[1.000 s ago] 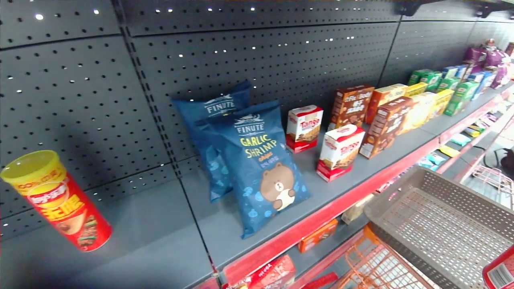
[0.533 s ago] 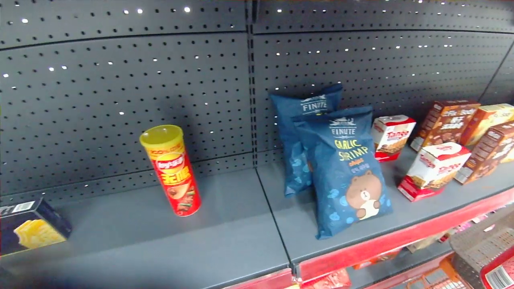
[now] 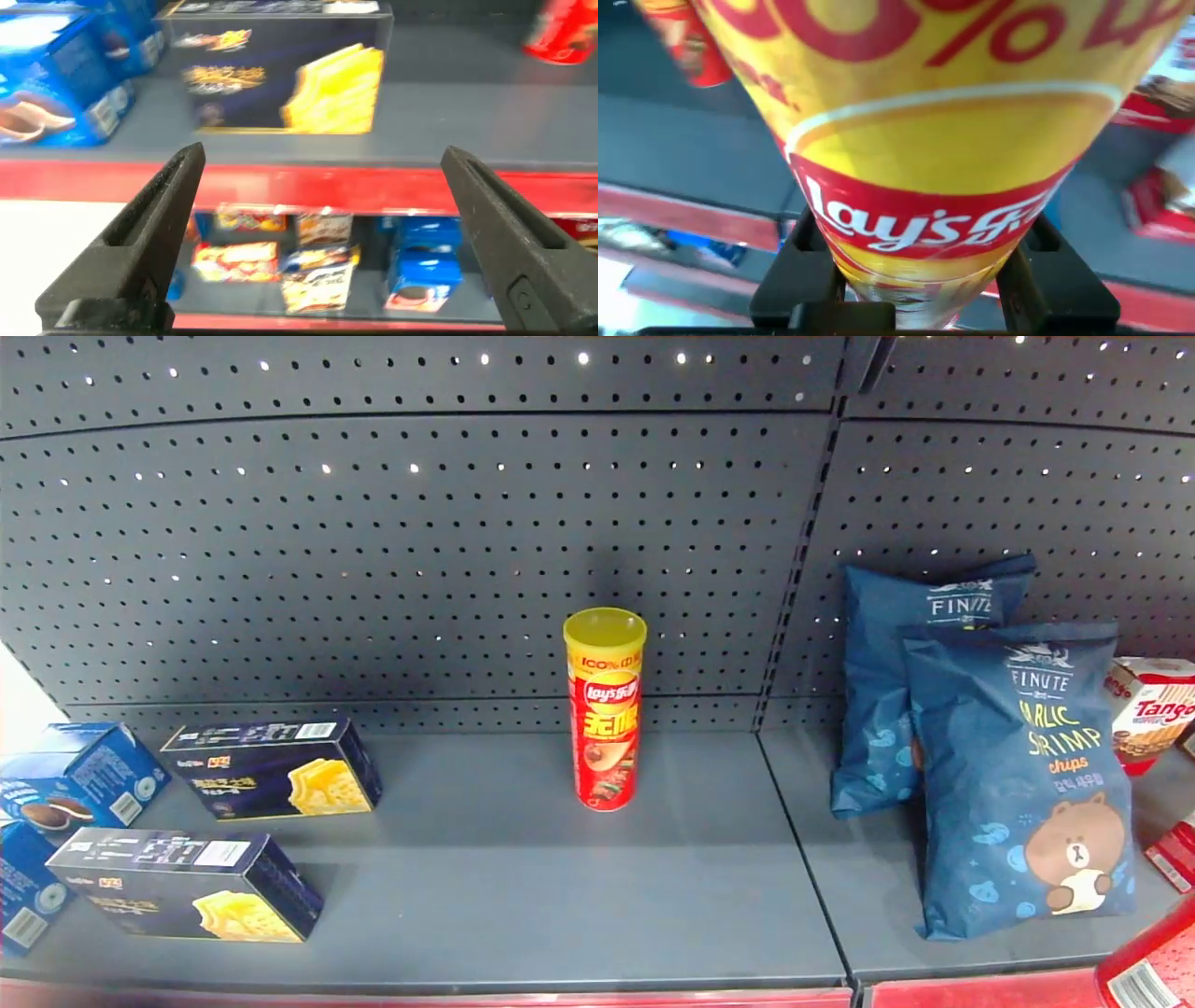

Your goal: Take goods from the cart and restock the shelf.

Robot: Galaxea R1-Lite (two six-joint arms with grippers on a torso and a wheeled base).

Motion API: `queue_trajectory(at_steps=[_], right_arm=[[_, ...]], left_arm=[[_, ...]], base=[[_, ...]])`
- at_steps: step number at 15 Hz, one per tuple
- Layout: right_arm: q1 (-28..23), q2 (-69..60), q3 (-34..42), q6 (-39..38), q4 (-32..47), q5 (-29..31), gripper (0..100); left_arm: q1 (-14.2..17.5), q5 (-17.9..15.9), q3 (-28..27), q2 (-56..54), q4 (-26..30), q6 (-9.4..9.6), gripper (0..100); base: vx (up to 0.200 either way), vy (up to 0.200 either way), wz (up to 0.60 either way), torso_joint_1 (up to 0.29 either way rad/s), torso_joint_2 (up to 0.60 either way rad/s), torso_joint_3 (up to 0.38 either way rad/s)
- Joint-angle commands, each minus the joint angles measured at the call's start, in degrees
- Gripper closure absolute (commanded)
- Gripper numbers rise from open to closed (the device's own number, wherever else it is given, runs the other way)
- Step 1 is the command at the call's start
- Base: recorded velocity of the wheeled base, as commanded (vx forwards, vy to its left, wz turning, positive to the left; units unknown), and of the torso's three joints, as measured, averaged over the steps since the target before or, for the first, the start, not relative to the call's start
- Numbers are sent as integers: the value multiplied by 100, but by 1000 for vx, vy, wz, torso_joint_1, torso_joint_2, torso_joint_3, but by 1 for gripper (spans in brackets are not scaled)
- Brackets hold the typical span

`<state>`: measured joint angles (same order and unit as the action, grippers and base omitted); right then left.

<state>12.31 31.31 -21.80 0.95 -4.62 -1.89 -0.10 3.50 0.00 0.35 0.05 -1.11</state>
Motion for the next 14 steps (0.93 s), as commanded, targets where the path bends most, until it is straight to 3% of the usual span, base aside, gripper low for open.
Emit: queue_trajectory(at_steps=[1, 6, 10, 14], right_arm=[[96, -107, -149, -7, -13, -242, 100], [272, -63, -352, -7, -4, -769, 100], [527, -10, -360, -42, 23, -804, 100], [1071, 104, -747, -42, 849, -910, 100]], left_arm=[[10, 2, 0, 0, -5, -3, 0], [1, 2, 0, 0, -5, -3, 0], [1, 2, 0, 0, -5, -3, 0], [-8, -244, -9, 9, 39, 85, 0]], base=[[0, 0, 0, 0, 0, 0], [0, 0, 0, 0, 0, 0], [0, 0, 0, 0, 0, 0], [0, 0, 0, 0, 0, 0]])
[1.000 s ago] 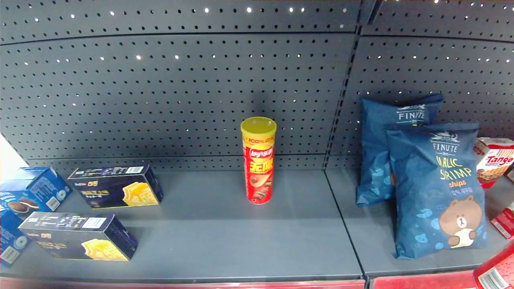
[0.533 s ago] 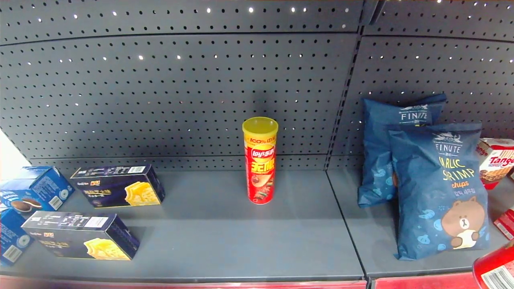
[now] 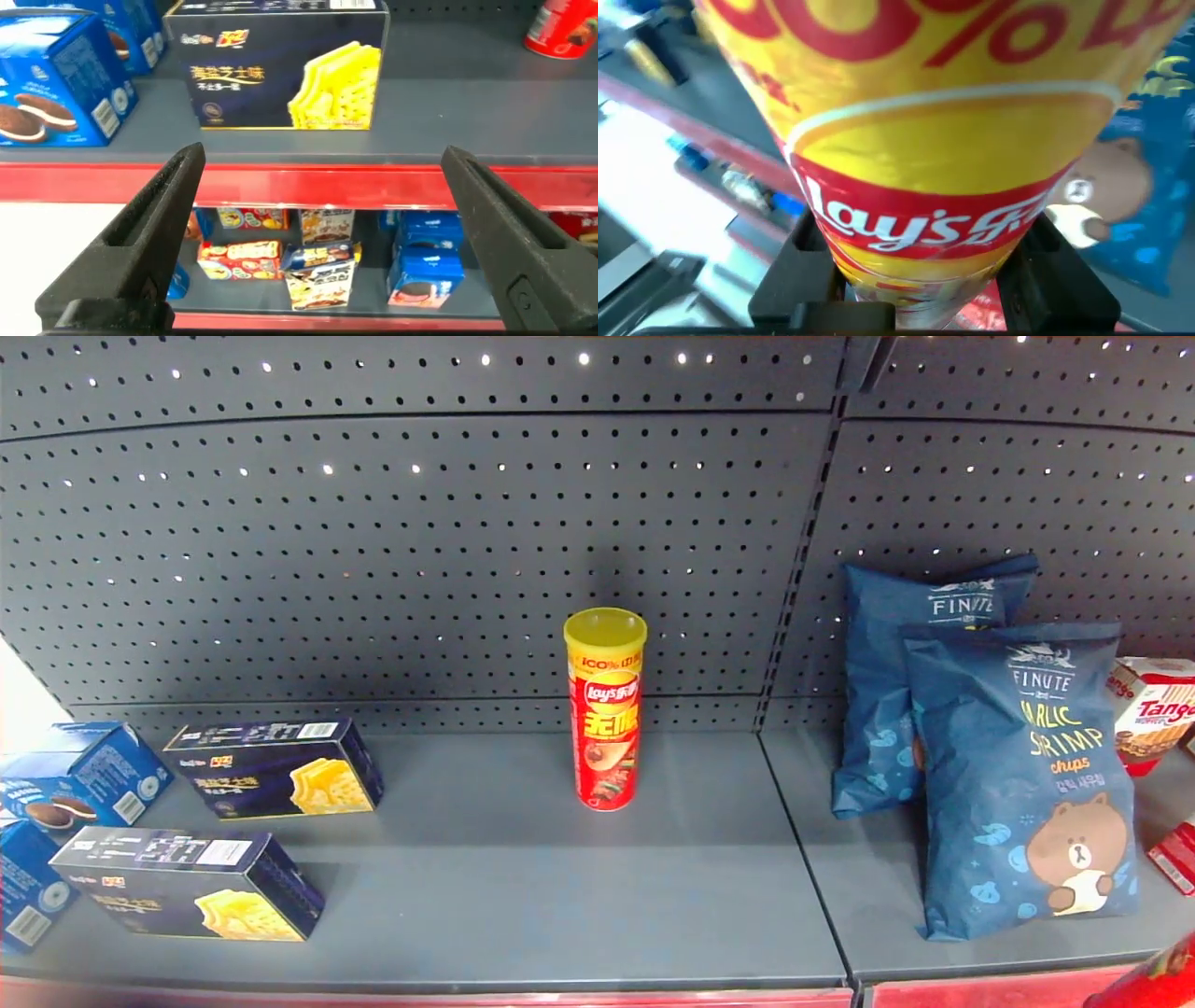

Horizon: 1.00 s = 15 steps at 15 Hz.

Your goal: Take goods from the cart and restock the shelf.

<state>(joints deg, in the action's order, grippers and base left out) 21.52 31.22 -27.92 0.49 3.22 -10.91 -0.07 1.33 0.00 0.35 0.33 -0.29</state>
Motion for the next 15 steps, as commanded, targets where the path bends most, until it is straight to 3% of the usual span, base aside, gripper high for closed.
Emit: queue_trajectory(at_steps=[1, 2, 3, 4, 5, 6, 7, 9, 11, 12, 15], right_arm=[[274, 183, -197, 30, 153, 1, 100], [344, 279, -232, 74, 153, 10, 100], [353, 385, -293, 153, 153, 10, 100], [353, 385, -293, 153, 153, 10, 100], [362, 464, -276, 206, 153, 10, 100], [371, 464, -241, 224, 153, 1, 100], [406, 473, -241, 276, 144, 10, 100], [415, 499, -302, 276, 144, 10, 100], [415, 499, -320, 276, 135, 10, 100], [406, 482, -328, 276, 126, 10, 100], [406, 446, -355, 276, 118, 10, 100]], left_arm=[[-28, -124, -18, 79, 20, 38, 0], [-28, -142, -26, 202, 11, 64, 0], [-72, -265, -343, 422, 29, 240, 0], [-72, -265, -343, 422, 29, 240, 0], [-98, -845, -1626, 1512, 450, 416, 0], [-98, -1108, -2171, 1995, 538, 530, 0], [-98, -1583, -2716, 2637, 565, 680, 0], [-98, -2137, -3349, 3410, 574, 706, 0], [-300, -2497, -3524, 4043, 398, 926, 0], [-511, -2857, -3516, 4561, -33, 926, 0], [-863, -3262, -3489, 5774, -1404, 908, 0]], base=[[0, 0, 0, 0, 0, 0], [0, 0, 0, 0, 0, 0], [0, 0, 0, 0, 0, 0], [0, 0, 0, 0, 0, 0], [0, 0, 0, 0, 0, 0], [0, 0, 0, 0, 0, 0], [0, 0, 0, 0, 0, 0], [0, 0, 0, 0, 0, 0], [0, 0, 0, 0, 0, 0], [0, 0, 0, 0, 0, 0], [0, 0, 0, 0, 0, 0]])
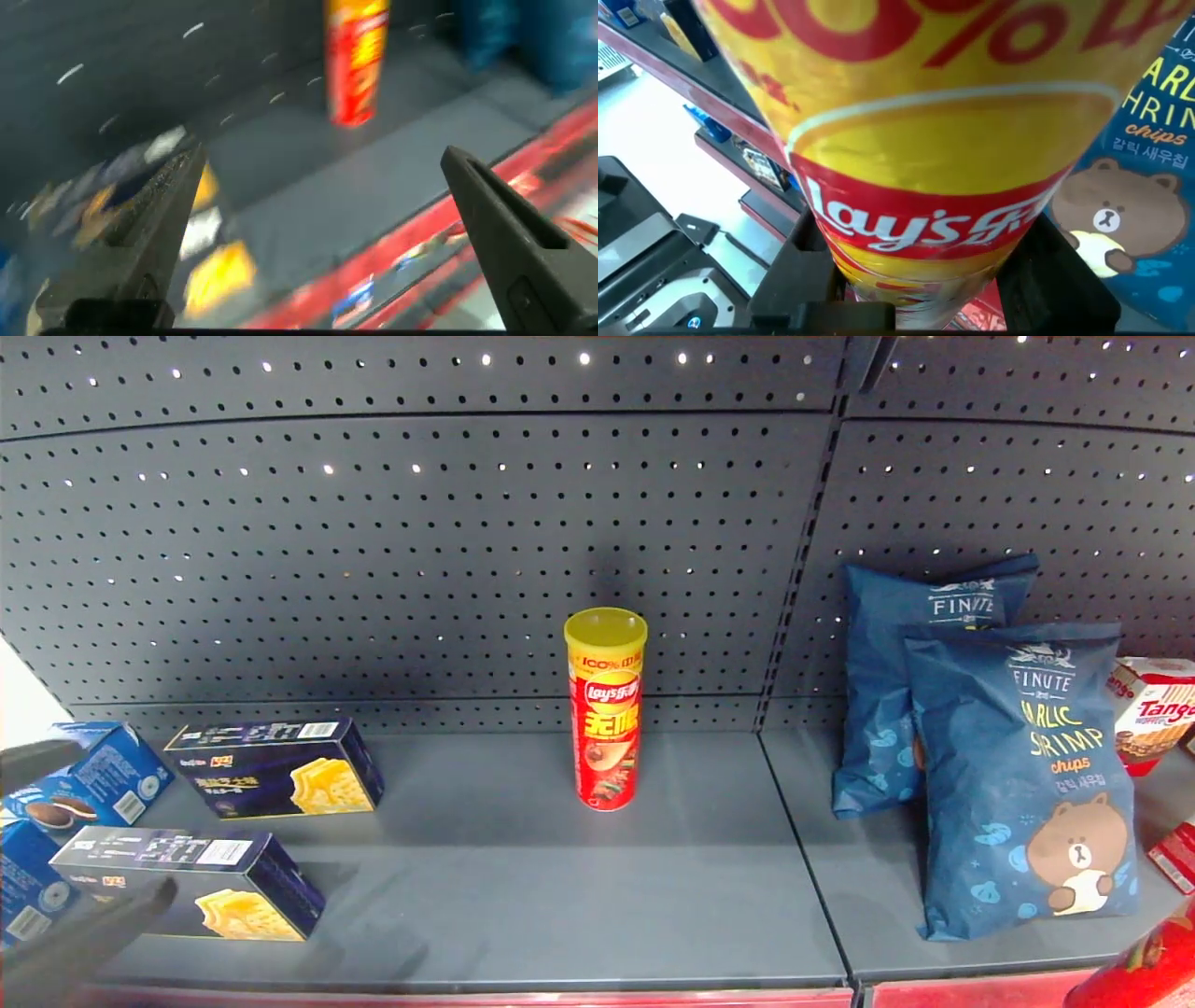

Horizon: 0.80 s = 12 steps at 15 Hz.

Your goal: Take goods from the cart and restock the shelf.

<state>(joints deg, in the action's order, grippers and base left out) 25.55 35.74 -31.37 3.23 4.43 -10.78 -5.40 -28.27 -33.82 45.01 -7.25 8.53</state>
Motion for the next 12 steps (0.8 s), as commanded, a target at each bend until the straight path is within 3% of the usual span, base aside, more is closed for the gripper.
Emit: queue_trajectory(at_steps=[1, 4, 7, 9, 12], right_arm=[[2, -15, -1, 2, -3, -3, 100], [2, -15, -1, 2, -3, -3, 100], [2, -24, -10, -15, -12, -12, 100], [2, -15, -10, -24, -3, -21, 100], [2, 38, -1, -33, -3, -30, 100]], left_arm=[[-365, -513, -266, 2012, -1270, 26, 0], [-365, -944, -943, 3576, -2219, -10, 0], [-462, -1005, -1400, 4473, -2404, -45, 0], [-453, -1515, -1751, 5141, -2588, -62, 0], [-462, -1963, -1848, 5800, -3098, -45, 0]], base=[[0, 0, 0, 0, 0, 0], [0, 0, 0, 0, 0, 0], [0, 0, 0, 0, 0, 0], [0, 0, 0, 0, 0, 0], [0, 0, 0, 0, 0, 0]])
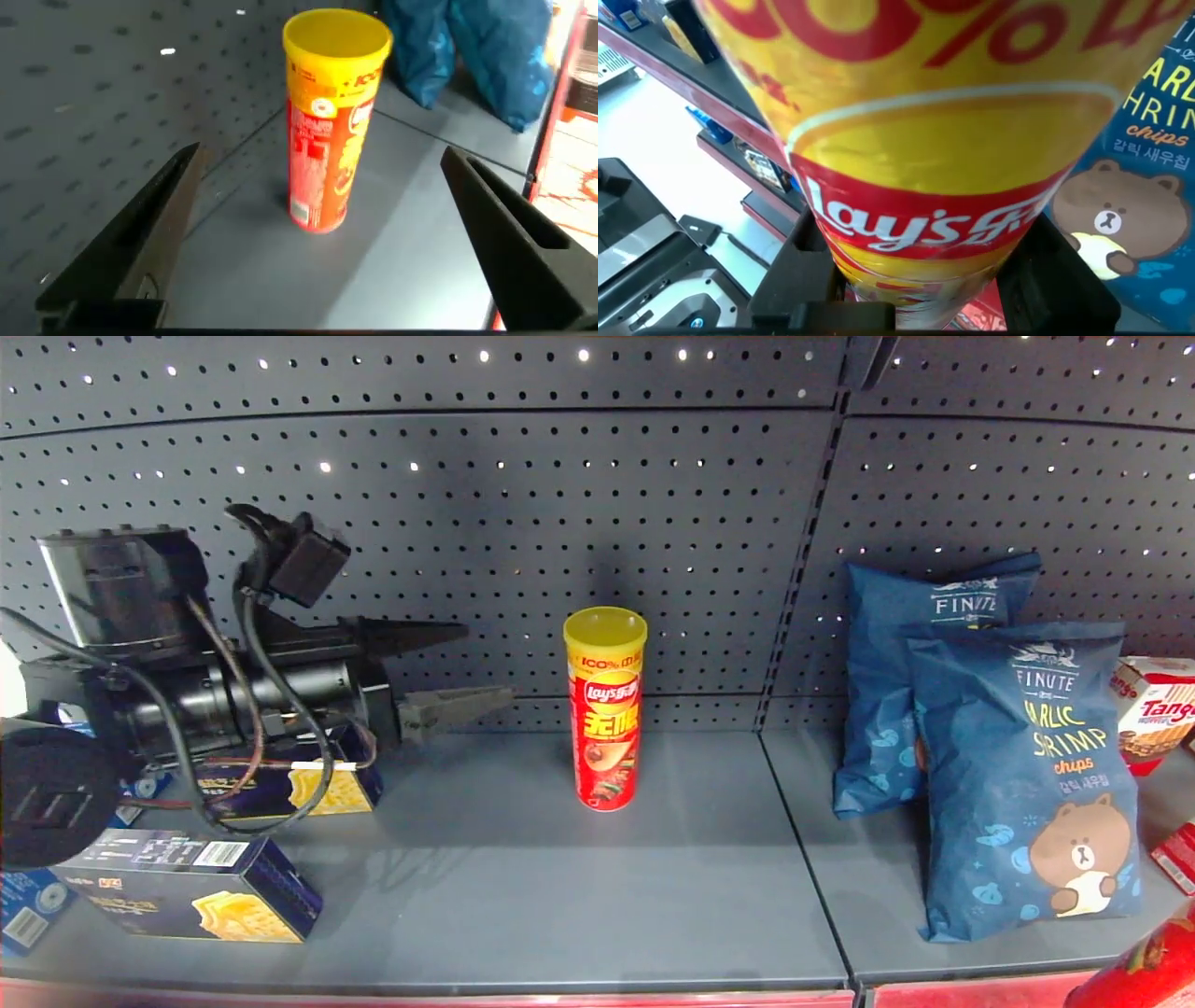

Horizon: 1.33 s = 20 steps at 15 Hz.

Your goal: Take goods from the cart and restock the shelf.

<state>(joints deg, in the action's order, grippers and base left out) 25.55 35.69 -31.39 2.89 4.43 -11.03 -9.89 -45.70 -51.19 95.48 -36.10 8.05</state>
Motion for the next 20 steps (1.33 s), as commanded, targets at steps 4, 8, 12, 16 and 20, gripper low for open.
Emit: queue_trajectory(at_steps=[4, 8, 12, 16, 20], right_arm=[[2, 60, -7, 1, 23, -13, 100], [2, 60, -7, 1, 23, -13, 100], [2, 131, -25, 1, -3, -4, 100], [2, 131, -43, 1, 23, -13, 100], [-6, 140, -87, 1, 23, -4, 100]], left_arm=[[-13, -510, -163, 1377, -767, -5, 0], [-22, -817, -260, 1781, -1075, -49, 0], [-171, -817, -708, 2159, -1066, -128, 0], [-435, -817, -1174, 2379, -1066, -304, 0], [-549, -817, -1526, 2687, -1066, -330, 0]], base=[[0, 0, 0, 0, 0, 0], [0, 0, 0, 0, 0, 0], [0, 0, 0, 0, 0, 0], [0, 0, 0, 0, 0, 0], [0, 0, 0, 0, 0, 0]])
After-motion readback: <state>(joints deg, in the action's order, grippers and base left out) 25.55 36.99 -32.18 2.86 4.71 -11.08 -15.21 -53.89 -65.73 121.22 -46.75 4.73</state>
